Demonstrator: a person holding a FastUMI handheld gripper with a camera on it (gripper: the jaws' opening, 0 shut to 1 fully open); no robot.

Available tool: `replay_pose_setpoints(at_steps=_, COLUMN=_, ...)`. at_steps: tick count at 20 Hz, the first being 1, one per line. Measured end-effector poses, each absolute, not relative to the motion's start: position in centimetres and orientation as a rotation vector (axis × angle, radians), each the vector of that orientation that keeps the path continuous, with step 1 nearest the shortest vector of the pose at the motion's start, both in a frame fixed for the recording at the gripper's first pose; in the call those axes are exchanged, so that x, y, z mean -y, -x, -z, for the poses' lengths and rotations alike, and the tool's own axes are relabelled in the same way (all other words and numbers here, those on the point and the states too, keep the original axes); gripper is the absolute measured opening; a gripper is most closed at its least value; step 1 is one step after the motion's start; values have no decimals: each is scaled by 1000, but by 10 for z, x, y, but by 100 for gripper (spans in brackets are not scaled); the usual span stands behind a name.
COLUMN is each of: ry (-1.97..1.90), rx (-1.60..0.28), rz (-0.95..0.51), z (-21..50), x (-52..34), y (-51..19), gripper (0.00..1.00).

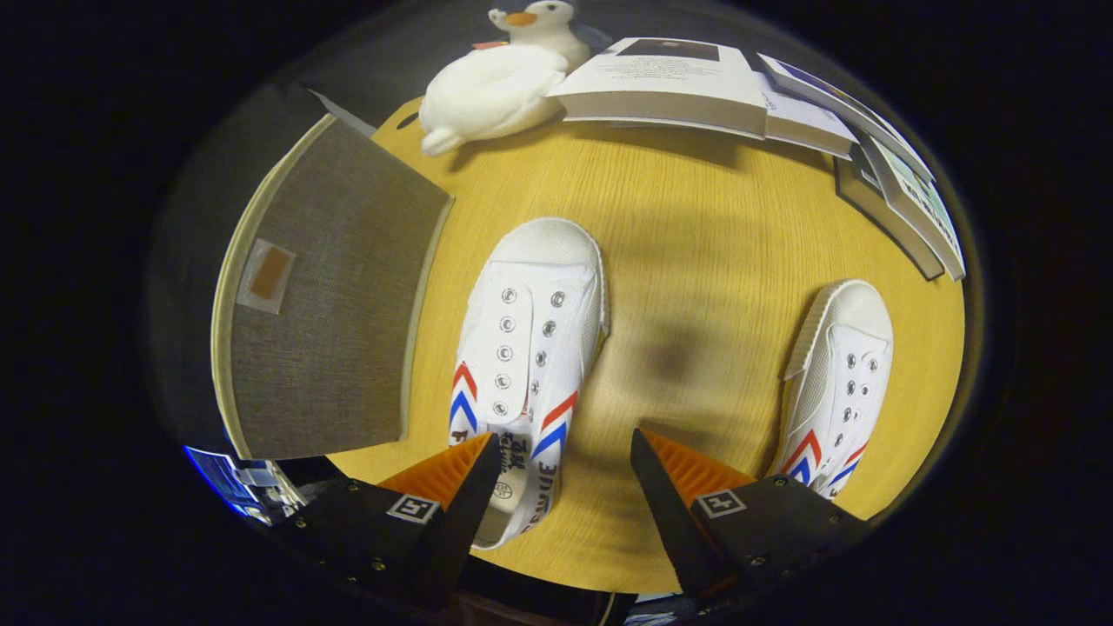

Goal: Open the storage box then place both shoes into the box .Put the left shoe in first, then the right shoe, with the right side of both shoes facing outward in a uniform manner.

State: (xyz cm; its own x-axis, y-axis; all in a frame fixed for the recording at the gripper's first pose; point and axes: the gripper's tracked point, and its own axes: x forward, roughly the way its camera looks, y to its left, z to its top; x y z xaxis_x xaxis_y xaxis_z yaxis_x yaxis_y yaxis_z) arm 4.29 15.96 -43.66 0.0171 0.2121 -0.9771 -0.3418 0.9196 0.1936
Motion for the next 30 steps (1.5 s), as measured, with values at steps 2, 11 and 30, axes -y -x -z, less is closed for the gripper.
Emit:
replay_pose_setpoints(at_steps=2, ry=130, rx=-1497, rz=-427, z=446, x=-164, y=-42, gripper=84)
replay_pose_setpoints(at_steps=11, ry=-3, rx=-1511, rz=-439, z=440, x=-174, y=-37, gripper=5)
replay_pose_setpoints(at_steps=30, ry=-49, rx=-1470, rz=-488, z=287, x=-193, y=-54, gripper=4)
